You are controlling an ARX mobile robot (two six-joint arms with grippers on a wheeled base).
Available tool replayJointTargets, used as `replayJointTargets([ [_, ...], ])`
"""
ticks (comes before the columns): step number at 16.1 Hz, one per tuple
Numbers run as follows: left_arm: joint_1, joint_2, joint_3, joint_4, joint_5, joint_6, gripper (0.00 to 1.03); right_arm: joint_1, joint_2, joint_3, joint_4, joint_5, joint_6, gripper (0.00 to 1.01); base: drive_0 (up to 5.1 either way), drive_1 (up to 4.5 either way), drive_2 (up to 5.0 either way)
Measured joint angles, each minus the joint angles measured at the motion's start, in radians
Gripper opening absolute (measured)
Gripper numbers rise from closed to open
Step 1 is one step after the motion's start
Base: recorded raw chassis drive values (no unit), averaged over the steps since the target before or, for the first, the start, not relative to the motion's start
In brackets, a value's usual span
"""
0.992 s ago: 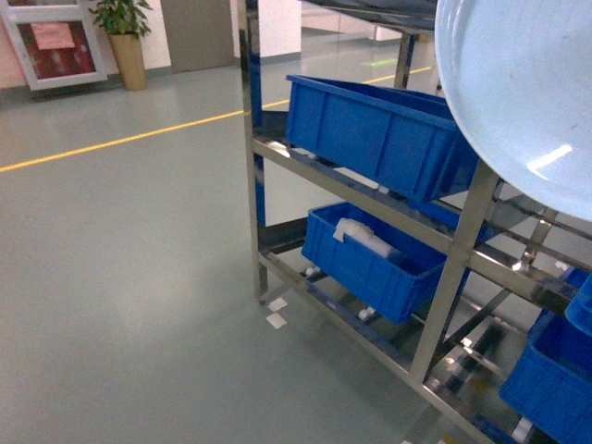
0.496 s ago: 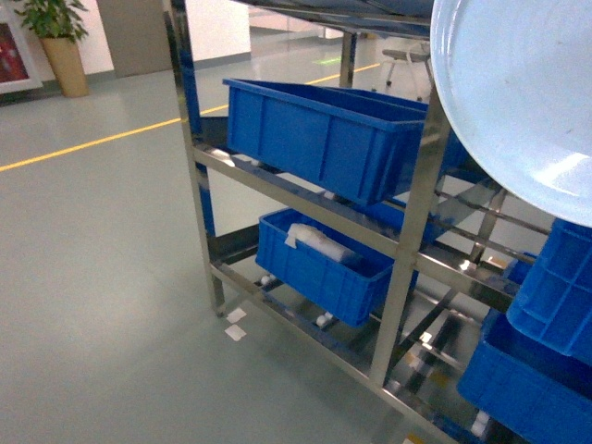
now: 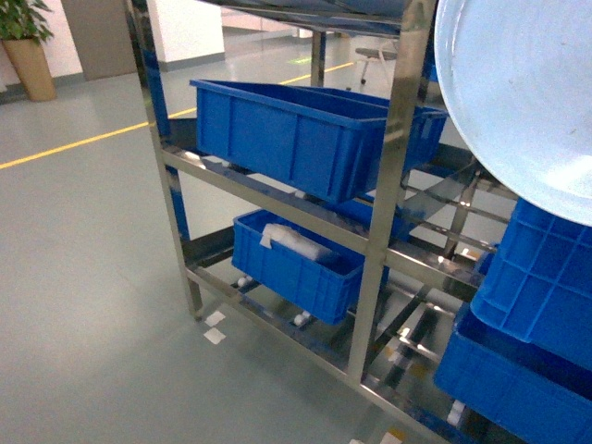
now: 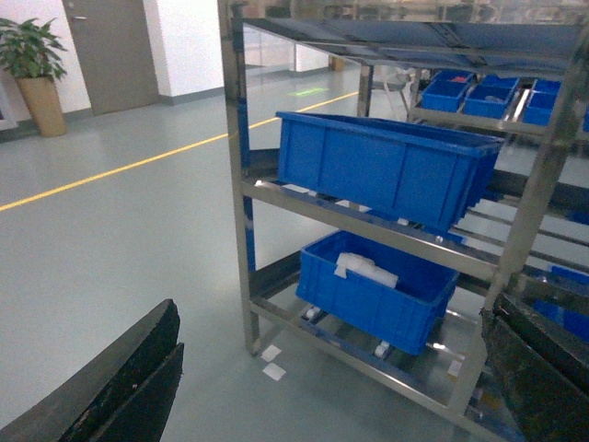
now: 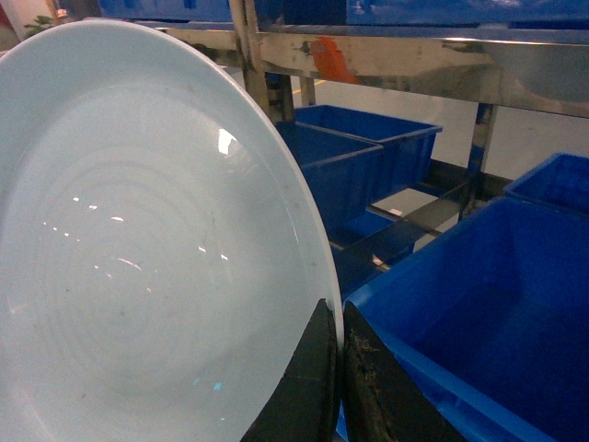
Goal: Place blue tray on left shelf second layer neatly
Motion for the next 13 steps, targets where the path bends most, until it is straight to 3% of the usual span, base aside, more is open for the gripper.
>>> replayJointTargets([
  [13,0.0,0.0,0.0,0.0,0.0,0.0,0.98,0.0,-0.004,0.0,0.0,0.0,0.0,0.02,-1.8,-1.8,-1.8],
])
